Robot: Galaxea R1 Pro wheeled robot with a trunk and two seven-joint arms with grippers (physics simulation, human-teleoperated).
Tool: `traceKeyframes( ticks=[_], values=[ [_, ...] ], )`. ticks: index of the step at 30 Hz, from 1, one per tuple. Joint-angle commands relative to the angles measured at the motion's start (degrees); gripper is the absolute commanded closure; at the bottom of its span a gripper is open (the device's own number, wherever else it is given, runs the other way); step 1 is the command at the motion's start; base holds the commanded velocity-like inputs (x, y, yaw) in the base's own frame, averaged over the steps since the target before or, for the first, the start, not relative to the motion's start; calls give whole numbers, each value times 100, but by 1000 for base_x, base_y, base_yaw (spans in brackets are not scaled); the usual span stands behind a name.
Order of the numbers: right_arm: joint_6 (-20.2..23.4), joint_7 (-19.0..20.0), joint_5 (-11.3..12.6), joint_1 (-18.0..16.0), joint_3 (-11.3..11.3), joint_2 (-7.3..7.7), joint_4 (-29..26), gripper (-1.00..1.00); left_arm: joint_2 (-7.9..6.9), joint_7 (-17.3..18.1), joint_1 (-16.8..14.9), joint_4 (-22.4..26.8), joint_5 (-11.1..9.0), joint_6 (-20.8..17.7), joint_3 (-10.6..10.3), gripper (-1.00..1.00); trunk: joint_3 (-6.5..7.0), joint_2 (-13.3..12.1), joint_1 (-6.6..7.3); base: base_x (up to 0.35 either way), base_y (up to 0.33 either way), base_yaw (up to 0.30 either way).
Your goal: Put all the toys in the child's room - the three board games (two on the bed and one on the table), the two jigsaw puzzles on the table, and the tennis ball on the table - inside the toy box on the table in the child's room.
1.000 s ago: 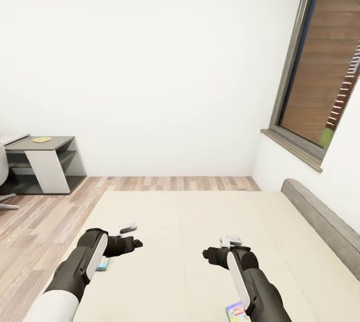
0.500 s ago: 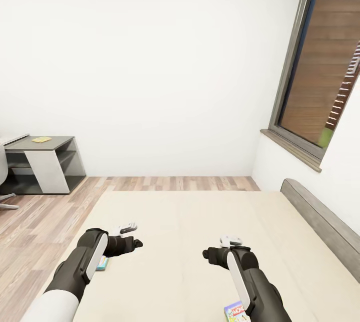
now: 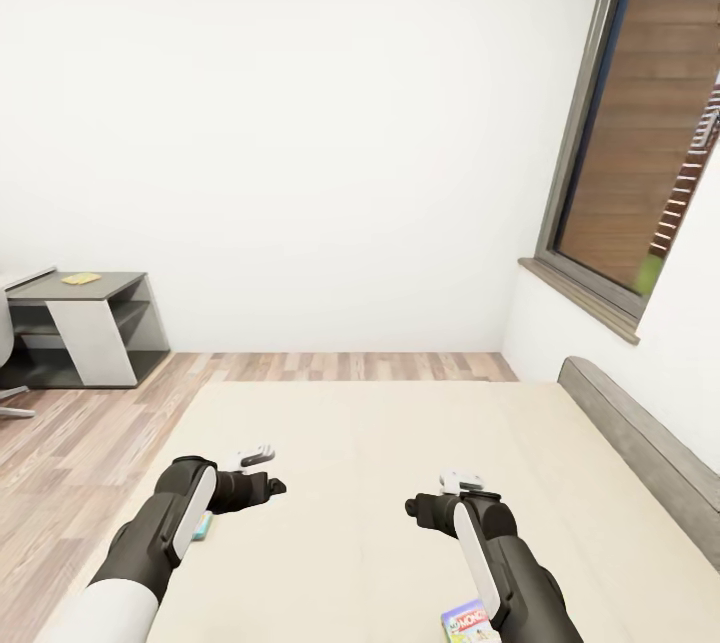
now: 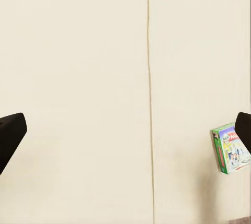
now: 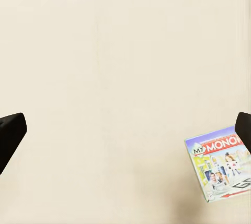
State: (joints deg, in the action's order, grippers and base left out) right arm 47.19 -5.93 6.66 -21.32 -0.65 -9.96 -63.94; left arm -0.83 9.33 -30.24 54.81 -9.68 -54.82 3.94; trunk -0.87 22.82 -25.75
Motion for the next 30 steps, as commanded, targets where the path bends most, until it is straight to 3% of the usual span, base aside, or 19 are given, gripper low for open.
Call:
traceKeyframes(
  ticks=[1, 9, 23, 30],
  values=[
    [18, -51, 62, -4, -5, -3, -5, -100, 9, 13, -2, 4, -8, -29, 10, -100, -9, 10, -3, 0, -219, 0],
    [18, -54, 61, -4, -5, -3, -5, -100, 22, 14, 0, 2, -5, -29, 10, -100, -9, 10, -3, 0, -186, 0],
    [18, -55, 63, -4, -5, -3, -5, -100, 23, 14, 0, 4, 0, -29, 10, -100, -9, 10, -3, 0, -28, 0],
    [18, -56, 63, -4, -5, -3, -5, -100, 22, 8, 0, 4, -1, -29, 10, -100, -9, 10, -3, 0, -207, 0]
  ],
)
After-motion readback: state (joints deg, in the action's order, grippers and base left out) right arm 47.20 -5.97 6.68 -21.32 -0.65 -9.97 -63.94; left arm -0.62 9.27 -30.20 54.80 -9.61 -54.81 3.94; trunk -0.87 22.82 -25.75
